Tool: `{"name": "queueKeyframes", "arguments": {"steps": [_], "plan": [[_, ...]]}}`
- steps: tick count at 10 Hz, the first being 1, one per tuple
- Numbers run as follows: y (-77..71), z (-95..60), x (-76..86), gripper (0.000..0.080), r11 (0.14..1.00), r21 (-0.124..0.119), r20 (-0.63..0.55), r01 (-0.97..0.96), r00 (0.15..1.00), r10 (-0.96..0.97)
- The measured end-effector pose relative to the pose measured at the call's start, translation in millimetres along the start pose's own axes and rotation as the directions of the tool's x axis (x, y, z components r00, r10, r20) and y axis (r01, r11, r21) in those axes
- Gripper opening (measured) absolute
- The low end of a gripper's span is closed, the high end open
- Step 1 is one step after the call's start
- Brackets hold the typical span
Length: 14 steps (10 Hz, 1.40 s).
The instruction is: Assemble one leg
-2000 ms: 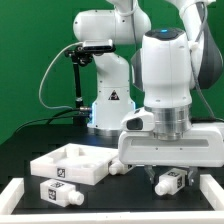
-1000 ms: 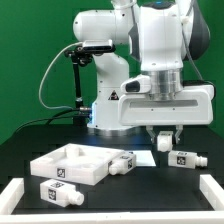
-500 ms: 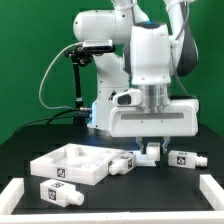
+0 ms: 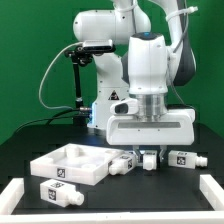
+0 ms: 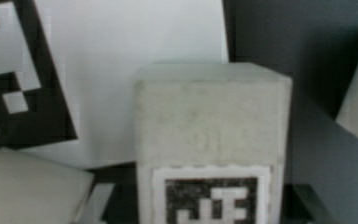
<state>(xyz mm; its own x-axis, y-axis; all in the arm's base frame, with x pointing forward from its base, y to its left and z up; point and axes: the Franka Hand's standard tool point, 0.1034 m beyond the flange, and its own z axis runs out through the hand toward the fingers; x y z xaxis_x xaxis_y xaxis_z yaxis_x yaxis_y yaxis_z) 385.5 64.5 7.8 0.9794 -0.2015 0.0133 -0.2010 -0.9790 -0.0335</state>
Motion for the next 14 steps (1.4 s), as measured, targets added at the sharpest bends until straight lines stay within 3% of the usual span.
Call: {"name": "queueKeyframes", "arguments": {"steps": [1, 2, 3, 4, 5, 7, 9, 12, 13, 14], "plan": [[0.0, 0.1, -0.1, 0.0371, 1.0, 0.0, 0.0, 0.002, 1.0, -0.002], [3.5, -2.6, -0.2, 0.0371, 1.0, -0.001, 0.015, 0.029, 0.999, -0.029], [13.2, -25.7, 4.6, 0.0543, 0.999, 0.01, 0.048, 0.03, 0.998, -0.031], [18.9, -55.4, 12.9, 0.063, 1.0, 0.026, 0.042, 0.017, 0.999, -0.018], [24.7, -69.5, 17.1, 0.0644, 0.999, 0.034, 0.054, 0.027, 0.998, -0.029], [53.4, -93.3, 38.9, 0.0649, 0.998, 0.049, 0.043, 0.025, 0.999, -0.027], [47.1, -87.1, 39.3, 0.0649, 0.999, 0.045, 0.053, -0.001, 0.999, -0.002], [54.0, -86.5, 37.7, 0.0649, 0.999, 0.047, 0.071, 0.024, 0.997, -0.028], [79.7, -87.6, 37.7, 0.0649, 0.999, 0.041, 0.101, 0.021, 0.995, -0.025], [111.5, -89.2, 37.7, 0.0649, 1.0, 0.012, 0.102, 0.009, 0.995, -0.011]]}}
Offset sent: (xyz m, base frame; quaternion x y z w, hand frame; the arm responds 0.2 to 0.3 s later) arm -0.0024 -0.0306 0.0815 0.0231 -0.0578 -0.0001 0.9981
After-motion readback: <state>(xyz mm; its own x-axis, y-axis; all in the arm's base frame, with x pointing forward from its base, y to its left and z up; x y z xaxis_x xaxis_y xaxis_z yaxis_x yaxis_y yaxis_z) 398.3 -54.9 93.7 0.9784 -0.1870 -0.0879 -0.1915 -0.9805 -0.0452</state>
